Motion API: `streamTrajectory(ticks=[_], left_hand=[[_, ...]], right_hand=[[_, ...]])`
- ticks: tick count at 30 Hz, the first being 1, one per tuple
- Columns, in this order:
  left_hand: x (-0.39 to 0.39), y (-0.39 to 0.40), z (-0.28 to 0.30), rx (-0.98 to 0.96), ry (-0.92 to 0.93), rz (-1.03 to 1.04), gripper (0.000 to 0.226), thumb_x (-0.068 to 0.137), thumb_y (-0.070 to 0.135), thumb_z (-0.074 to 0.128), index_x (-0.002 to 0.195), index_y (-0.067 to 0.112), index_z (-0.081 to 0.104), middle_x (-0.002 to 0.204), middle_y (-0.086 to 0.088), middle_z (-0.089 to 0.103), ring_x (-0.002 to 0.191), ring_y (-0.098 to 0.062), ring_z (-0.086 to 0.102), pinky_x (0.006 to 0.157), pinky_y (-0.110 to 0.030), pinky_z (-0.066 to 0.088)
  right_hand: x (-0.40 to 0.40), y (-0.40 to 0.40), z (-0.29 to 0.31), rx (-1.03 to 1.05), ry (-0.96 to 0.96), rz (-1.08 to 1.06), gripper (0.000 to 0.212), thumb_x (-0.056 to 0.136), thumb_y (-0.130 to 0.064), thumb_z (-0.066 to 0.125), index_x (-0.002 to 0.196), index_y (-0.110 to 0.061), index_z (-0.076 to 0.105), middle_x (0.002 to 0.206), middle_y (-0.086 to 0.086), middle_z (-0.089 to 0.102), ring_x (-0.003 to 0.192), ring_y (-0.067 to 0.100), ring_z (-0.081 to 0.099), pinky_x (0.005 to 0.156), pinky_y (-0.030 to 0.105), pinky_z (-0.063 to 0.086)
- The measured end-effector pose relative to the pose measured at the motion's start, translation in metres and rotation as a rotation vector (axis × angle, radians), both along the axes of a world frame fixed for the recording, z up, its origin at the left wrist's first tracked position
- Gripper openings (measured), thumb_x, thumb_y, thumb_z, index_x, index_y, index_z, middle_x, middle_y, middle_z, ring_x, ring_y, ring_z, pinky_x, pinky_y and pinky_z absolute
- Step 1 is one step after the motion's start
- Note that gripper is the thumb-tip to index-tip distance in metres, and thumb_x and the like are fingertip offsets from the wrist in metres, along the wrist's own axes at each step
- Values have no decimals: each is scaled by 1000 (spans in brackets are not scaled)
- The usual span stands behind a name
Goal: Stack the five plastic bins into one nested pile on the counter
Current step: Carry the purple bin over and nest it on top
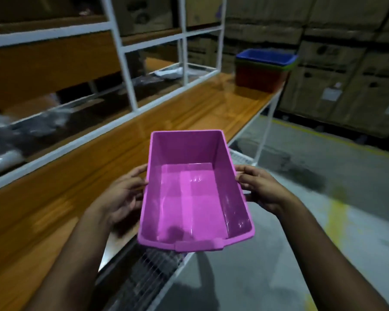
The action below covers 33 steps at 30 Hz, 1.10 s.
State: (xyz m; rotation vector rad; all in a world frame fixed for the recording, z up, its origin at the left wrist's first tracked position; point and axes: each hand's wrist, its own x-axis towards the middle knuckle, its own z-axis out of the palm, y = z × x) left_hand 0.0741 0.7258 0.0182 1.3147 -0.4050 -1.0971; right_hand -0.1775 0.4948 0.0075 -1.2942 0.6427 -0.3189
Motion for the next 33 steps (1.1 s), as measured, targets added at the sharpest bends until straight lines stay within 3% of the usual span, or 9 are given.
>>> streamTrajectory(ticks=[4,11,17,20,26,31,33], left_hand=[[-51,-120,-4,0,15,-57,53,87,-2,49,130,25,60,111,-16,66,81,-18,62,60,-28,59],[-133,-305,-2,19,30,-203,49,90,-4,41,129,19,59,96,-11,59,53,-7,61,39,-18,49],[-178,-434,7,30,57,-254,36,89,-5,42,106,17,65,82,-5,66,51,-7,63,42,-19,52],[-195,-503,10,29,36,-331,37,90,-4,42,112,16,65,89,-7,64,51,-6,63,42,-19,52],[-212,-651,13,0,-24,-420,34,92,-4,42,114,10,63,80,-6,67,49,-7,63,31,-16,42],[-210,-778,13,1,-1,-518,37,91,-2,46,118,14,66,104,-18,65,65,-15,70,47,-24,55],[-213,-825,17,13,1,-533,37,90,-2,46,116,14,67,102,-16,64,63,-12,68,44,-23,54]], right_hand=[[-70,-92,-9,-25,7,-122,29,95,-3,52,118,-14,66,97,7,66,85,20,60,69,36,55],[-173,-231,-3,-34,3,-295,29,95,0,52,116,-13,67,83,3,65,64,11,60,59,29,54],[-228,-325,4,1,-38,-405,25,96,-1,53,100,-17,72,75,-2,70,61,9,62,57,28,55],[-247,-376,3,9,-65,-462,25,97,-1,51,103,-15,71,75,1,71,58,11,62,54,26,54],[-271,-497,3,17,-77,-538,24,97,0,51,111,-11,68,73,1,72,55,11,64,52,24,54],[-284,-608,13,4,-66,-614,21,95,-5,57,110,-13,70,81,5,73,63,16,64,61,33,56],[-287,-648,21,-1,-64,-629,21,95,-5,57,108,-13,71,81,3,73,63,14,64,61,31,56]])
